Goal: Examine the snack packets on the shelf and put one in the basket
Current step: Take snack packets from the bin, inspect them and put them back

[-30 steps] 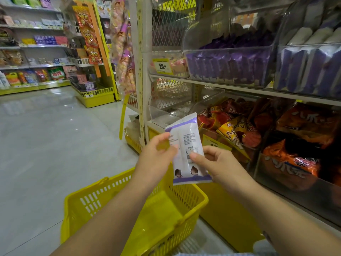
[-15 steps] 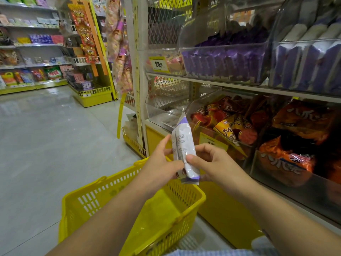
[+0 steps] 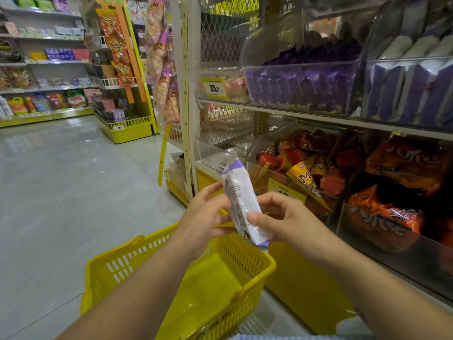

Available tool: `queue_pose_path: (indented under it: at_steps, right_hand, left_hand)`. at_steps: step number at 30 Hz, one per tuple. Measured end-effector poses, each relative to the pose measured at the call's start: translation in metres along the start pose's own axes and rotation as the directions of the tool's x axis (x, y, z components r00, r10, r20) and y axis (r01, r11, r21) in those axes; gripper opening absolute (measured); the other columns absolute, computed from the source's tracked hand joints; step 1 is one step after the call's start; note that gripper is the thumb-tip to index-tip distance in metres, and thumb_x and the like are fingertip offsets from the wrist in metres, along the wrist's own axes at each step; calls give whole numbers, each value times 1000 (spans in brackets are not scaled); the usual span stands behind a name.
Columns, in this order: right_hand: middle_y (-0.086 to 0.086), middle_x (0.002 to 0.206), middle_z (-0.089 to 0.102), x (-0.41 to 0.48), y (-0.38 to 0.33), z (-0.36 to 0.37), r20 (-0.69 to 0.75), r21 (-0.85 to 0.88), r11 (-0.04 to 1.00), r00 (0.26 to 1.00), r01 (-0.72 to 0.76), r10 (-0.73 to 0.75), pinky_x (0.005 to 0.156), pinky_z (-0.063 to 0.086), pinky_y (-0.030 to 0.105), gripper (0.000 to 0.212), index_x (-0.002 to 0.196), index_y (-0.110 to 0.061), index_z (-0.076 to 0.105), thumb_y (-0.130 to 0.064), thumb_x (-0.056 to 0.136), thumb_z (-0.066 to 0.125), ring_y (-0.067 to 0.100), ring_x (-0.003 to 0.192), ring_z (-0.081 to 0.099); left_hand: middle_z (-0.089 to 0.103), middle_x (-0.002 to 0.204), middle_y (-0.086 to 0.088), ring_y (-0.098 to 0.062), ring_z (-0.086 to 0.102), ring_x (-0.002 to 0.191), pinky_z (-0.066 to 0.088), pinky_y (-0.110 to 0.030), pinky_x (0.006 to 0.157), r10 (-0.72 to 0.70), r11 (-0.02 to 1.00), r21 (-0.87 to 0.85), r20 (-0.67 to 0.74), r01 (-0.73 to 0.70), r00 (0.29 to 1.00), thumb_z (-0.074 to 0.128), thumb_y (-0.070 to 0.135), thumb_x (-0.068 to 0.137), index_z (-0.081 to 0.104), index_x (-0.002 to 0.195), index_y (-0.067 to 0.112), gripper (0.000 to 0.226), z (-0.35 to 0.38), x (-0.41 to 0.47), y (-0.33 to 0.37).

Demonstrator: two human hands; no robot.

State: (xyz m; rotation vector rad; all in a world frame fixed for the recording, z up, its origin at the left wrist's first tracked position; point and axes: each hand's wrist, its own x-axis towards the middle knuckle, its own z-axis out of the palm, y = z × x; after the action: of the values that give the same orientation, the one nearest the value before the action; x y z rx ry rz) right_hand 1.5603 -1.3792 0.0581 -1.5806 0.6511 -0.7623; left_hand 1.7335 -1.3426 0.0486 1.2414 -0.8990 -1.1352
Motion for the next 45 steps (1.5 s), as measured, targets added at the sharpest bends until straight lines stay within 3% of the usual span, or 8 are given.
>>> queue_pose_path:
  at_steps: [11, 20, 23, 28, 31, 39, 41, 45]
  right_hand:
    - [5, 97, 73, 2, 0, -3, 20, 34, 999, 1000, 16, -17, 66, 58, 31, 16, 104, -8, 61, -5, 89, 58, 19, 81, 69]
    - [3, 113, 71, -6, -24, 0, -124, 156, 987, 992, 46, -27, 84, 57, 44, 41, 124, -23, 53, -21, 85, 63, 23, 100, 70]
    - [9, 116, 69, -12, -39, 5, -287, 163, 983, 958, 80, -31, 87, 55, 48, 36, 129, -17, 48, -9, 95, 53, 28, 103, 68]
    - [18, 120, 65, -19, -83, 0, -421, 365, 913, 907, 183, -14, 96, 49, 52, 30, 129, -7, 49, -8, 100, 43, 37, 110, 63]
    - [11, 115, 69, -19, -123, -10, -435, 450, 859, 900, 245, -29, 77, 59, 36, 29, 128, -13, 52, -14, 101, 44, 24, 97, 70]
    - [5, 99, 68, -12, -207, -75, -446, -211, 976, 882, 62, -152, 89, 54, 44, 22, 101, -20, 59, -35, 101, 43, 21, 90, 67]
    - [0, 94, 70, -19, -228, -102, -339, -600, 799, 913, -23, -228, 81, 56, 35, 24, 95, -22, 64, -37, 99, 45, 16, 85, 67]
    - [2, 102, 71, -8, -262, -165, -250, -968, 76, 880, -240, -405, 83, 53, 41, 22, 101, -19, 71, -31, 93, 55, 22, 95, 65]
  left_hand:
    - [70, 112, 2, -23, 71, 96, 56, -49, 85, 65, 997, 50, 20, -66, 998, 49, 47, 95, 63, 118, 31, 31, 3, -4, 3]
    - [71, 112, 12, -9, 69, 101, 57, -25, 77, 220, 924, 232, 327, -304, 919, 64, 7, 88, 39, 122, 67, 73, 7, -11, 25]
    - [69, 114, 3, -13, 71, 96, 55, -25, 76, 294, 908, 211, 294, -362, 909, 67, 7, 87, 34, 139, 53, 76, 13, -17, 31]
    - [73, 98, 17, -10, 72, 91, 56, -23, 69, 455, 888, -25, 177, -458, 873, 79, 17, 77, 51, 115, 54, 60, 39, -27, 58]
    - [75, 99, 9, -15, 72, 94, 59, -36, 80, 566, 821, -108, 23, -561, 824, 76, 25, 72, 61, 105, 50, 44, 67, -31, 89]
    - [72, 99, 10, -1, 69, 89, 52, -17, 73, 781, 618, 67, 57, -783, 622, 69, 11, 86, 59, 104, 48, 42, 125, -26, 169]
    - [71, 95, 10, -3, 69, 84, 52, -19, 72, 801, 578, 162, 77, -800, 594, 70, 10, 85, 59, 101, 46, 42, 134, -16, 186]
    - [71, 89, 7, -11, 67, 81, 55, -38, 78, 809, 505, 323, 146, -800, 570, 72, 13, 84, 59, 103, 46, 40, 155, 14, 209]
